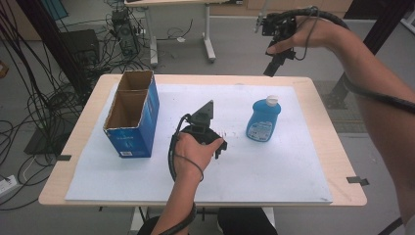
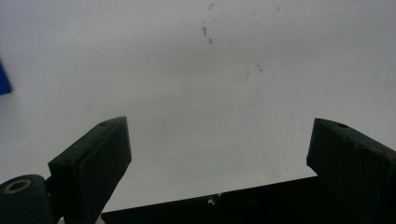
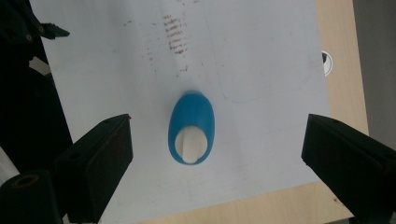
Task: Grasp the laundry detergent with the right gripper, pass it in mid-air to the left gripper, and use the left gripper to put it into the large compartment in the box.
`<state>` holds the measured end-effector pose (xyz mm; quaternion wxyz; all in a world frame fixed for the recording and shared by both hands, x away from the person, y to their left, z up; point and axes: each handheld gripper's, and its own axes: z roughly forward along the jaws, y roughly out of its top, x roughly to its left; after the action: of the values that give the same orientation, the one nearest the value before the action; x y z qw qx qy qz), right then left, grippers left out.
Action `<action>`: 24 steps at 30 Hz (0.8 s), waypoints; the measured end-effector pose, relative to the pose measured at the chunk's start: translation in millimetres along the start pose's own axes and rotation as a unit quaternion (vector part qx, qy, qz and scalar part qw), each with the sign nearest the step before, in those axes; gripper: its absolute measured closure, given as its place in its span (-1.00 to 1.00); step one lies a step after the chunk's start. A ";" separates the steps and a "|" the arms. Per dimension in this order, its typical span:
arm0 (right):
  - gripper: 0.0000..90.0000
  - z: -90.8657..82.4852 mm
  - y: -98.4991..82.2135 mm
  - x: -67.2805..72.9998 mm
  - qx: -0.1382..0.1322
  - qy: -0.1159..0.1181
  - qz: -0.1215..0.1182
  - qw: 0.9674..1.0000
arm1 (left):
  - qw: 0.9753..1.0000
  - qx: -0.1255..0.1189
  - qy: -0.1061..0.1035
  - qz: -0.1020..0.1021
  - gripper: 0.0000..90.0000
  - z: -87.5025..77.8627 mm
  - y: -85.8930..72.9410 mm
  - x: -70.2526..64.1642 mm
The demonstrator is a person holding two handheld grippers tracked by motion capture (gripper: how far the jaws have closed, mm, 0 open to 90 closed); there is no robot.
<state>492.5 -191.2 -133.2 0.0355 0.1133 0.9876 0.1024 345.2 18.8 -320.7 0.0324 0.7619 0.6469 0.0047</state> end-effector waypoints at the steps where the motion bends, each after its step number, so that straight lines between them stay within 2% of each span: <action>1: -0.81 -1.3 -3.6 -0.1 0.001 -0.001 0.003 1.000 | 1.000 -0.001 -0.001 -0.001 -0.85 -0.2 -0.1 0.0; 2: -0.81 -4.0 -13.6 -0.6 -0.001 -0.002 0.011 1.000 | 1.000 -0.002 -0.003 -0.002 -0.85 -0.4 -0.5 -0.3; 6: -0.81 -7.3 -33.5 -1.7 0.001 -0.003 0.021 1.000 | 1.000 -0.001 -0.003 0.000 -0.85 -0.4 -2.2 -2.0; 7: -0.81 -7.3 -33.5 -1.7 0.001 -0.003 0.021 1.000 | 1.000 -0.001 -0.003 0.000 -0.85 -0.4 -2.2 -2.0; 10: -0.81 -9.2 -51.3 -2.1 -0.001 -0.002 0.031 1.000 | 1.000 -0.001 -0.002 -0.001 -0.85 -0.5 -3.8 -3.3; 21: -0.82 -11.7 -82.2 1.0 -0.007 -0.007 0.041 0.999 | 1.000 -0.007 0.003 0.003 -0.85 -5.8 -6.0 -5.7; 24: -0.84 -11.0 -92.8 1.6 -0.023 -0.009 0.043 0.999 | 1.000 -0.008 0.005 0.004 -0.85 -6.6 -7.2 -6.4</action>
<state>469.8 -281.5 -142.0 0.0424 0.1556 0.9790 0.1250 336.7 13.9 -314.3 0.0353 0.7641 0.6440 0.0134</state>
